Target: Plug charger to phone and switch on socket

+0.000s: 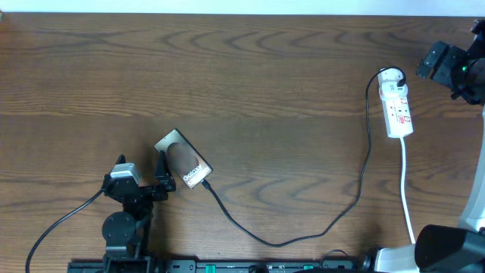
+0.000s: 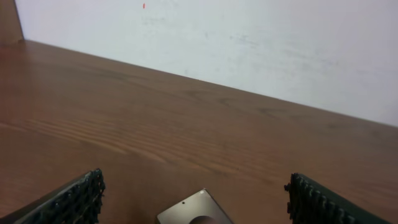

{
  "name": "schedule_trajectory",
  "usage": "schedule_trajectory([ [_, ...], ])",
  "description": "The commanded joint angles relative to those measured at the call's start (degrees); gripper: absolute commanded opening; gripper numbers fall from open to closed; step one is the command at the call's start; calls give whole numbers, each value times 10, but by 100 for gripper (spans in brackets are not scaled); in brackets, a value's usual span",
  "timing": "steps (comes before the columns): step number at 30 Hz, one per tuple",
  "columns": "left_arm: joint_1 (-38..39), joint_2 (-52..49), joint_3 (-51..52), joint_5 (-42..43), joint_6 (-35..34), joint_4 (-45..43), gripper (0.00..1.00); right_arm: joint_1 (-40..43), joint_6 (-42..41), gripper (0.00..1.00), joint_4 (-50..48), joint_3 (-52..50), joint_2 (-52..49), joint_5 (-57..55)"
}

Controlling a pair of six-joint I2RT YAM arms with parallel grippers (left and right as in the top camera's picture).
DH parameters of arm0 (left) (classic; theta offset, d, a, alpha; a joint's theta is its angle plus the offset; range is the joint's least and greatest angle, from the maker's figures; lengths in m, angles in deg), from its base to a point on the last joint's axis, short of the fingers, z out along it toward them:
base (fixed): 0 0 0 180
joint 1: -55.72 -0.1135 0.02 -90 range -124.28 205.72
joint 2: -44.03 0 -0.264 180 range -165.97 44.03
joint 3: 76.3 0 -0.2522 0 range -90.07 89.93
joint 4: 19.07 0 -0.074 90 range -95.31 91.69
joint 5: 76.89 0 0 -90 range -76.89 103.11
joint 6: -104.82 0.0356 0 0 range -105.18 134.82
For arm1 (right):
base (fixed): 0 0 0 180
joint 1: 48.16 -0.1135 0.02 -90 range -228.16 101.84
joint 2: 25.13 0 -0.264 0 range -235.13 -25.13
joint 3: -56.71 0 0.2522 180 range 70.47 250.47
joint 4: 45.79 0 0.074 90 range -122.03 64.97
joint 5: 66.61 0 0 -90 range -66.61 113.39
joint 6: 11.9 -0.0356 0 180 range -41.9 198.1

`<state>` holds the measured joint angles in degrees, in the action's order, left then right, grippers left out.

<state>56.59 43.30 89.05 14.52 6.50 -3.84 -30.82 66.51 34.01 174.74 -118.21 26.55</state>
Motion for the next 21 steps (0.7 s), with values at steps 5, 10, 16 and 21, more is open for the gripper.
schedule_trajectory([
  [5,2,6,6,46,120,23,92,-1,-6,99,0,3,5,-2],
  [10,2,6,6,59,141,23,92,-1,-6,99,0,3,5,-2],
  [16,2,6,6,54,126,21,92,-1,-6,99,0,3,5,-2],
  [21,2,6,6,54,126,21,92,-1,-6,99,0,3,5,-2],
])
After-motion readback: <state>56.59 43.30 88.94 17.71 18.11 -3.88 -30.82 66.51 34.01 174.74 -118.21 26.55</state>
